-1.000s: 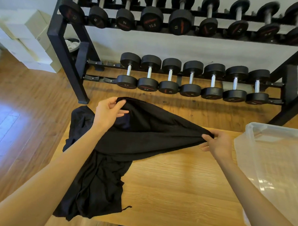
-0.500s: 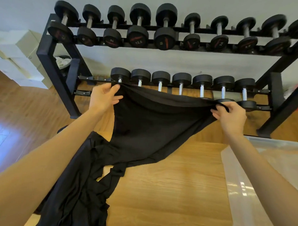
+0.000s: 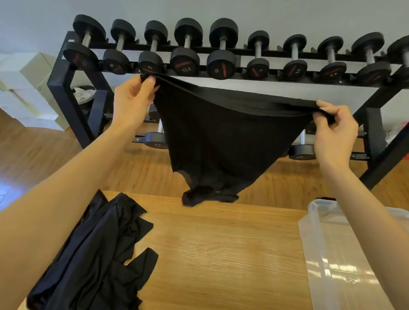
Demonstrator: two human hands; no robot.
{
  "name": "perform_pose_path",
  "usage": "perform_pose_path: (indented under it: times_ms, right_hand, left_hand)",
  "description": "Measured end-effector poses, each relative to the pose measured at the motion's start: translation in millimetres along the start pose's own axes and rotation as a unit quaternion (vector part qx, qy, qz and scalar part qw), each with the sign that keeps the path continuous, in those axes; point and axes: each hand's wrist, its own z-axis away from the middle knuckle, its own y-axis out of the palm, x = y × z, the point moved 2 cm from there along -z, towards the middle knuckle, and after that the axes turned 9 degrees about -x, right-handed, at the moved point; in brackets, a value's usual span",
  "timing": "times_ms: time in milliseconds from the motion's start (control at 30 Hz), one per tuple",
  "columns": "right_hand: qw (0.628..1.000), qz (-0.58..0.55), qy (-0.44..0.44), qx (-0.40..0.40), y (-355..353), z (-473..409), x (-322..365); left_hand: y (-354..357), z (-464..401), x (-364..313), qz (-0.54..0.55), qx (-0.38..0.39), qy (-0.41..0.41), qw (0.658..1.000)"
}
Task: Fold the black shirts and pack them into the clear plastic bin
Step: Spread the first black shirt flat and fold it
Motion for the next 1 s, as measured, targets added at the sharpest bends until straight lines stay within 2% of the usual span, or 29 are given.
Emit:
perform_pose_path:
  times_ms: [200,400,900,1000]
  right_hand:
    - [1.0,-0.006,-0.012,0.007,-12.7,8.4,0.6]
    - [0.998,0.046,-0.02,0.025,-35.9,43.9,-18.8]
    - [0.99,0.096,0.07,0.07,-95.3,175.3,-82.7]
    - [0.987,0.103,0.094,0.076,-109.9,205.6,-90.8]
  left_hand:
    - [-10.2,13.3,0.8,0.007,-0.003,0.002,1.0]
    - [-32.6,53.6,31.7,-0.016,-0.019,-0.053,0.998]
    - [-101.0,195.6,114.8,-0.055,0.037,-0.185,0.981]
    - [-118.9,219.6,123.9,-0.112,0.083,-0.158,0.977]
